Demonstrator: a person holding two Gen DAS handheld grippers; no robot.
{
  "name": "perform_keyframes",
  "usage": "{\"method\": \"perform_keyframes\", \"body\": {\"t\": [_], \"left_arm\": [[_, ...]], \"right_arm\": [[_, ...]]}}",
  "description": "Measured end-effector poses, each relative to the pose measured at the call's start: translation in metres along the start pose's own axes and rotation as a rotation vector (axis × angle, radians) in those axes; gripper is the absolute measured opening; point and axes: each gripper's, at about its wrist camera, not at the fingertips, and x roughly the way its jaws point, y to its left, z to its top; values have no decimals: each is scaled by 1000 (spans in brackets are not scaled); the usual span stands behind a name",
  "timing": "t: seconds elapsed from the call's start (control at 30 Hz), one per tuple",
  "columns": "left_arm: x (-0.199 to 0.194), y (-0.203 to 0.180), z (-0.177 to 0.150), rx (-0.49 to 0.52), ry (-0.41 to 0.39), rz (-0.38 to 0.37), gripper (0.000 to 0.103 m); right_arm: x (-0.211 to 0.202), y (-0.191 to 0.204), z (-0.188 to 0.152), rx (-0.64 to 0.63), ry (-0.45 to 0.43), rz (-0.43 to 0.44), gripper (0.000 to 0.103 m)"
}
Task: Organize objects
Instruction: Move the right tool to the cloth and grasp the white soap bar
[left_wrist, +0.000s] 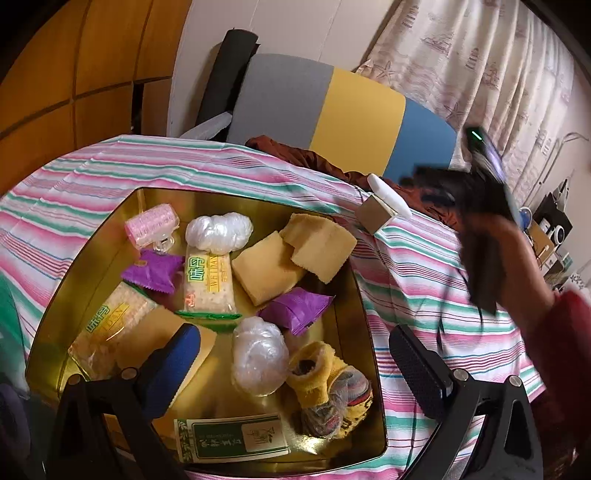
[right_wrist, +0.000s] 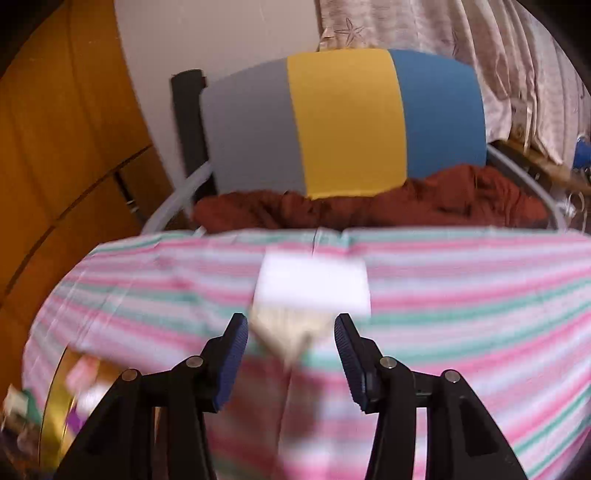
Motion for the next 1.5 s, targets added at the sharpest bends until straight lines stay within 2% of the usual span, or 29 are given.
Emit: {"method": "perform_keyframes", "body": {"t": [0.1,0.13,0.23,0.33,0.5,0.63,0.8,0.93,1.03,1.17,1.27,1.3,1.4,1.5], "left_arm": [[-1,6,3,-30,-2,5,103],[0,8,4,-42,0,6,103],[-1,13,6,-72,6,-4,103],[-2,15,7,-73,3,-9,103],[1,16,5,-81,13,-10,103],[4,8,-1,-66,28,-13,103],[3,-15,-9,-11,28,-25,103],[4,-35,-15,1,32,-52,103],[5,-49,-19,28,33,-49,103],[7,-64,-23,45,41,-43,103],[5,-68,-24,33,32,-37,103],[4,-68,-25,29,29,-33,103],[0,-65,-25,14,17,-17,103],[-5,-55,-24,-10,5,3,103]], "right_arm": [[33,8,36,9,14,-64,50],[45,10,44,9,43,-81,50],[79,11,49,11,155,-130,50],[87,11,34,-30,215,-145,50],[46,8,-9,-160,197,-116,50],[0,-23,-48,-186,168,-152,50],[-32,-85,-89,-67,190,-128,50],[-56,-117,-112,36,152,-59,50],[-63,-127,-119,134,129,-11,57],[-52,-118,-118,238,131,43,61],[-41,-97,-113,259,151,39,62],[-37,-89,-111,262,149,23,63],[-22,-63,-100,232,155,-96,65],[0,-45,-95,223,209,-186,66]]}}
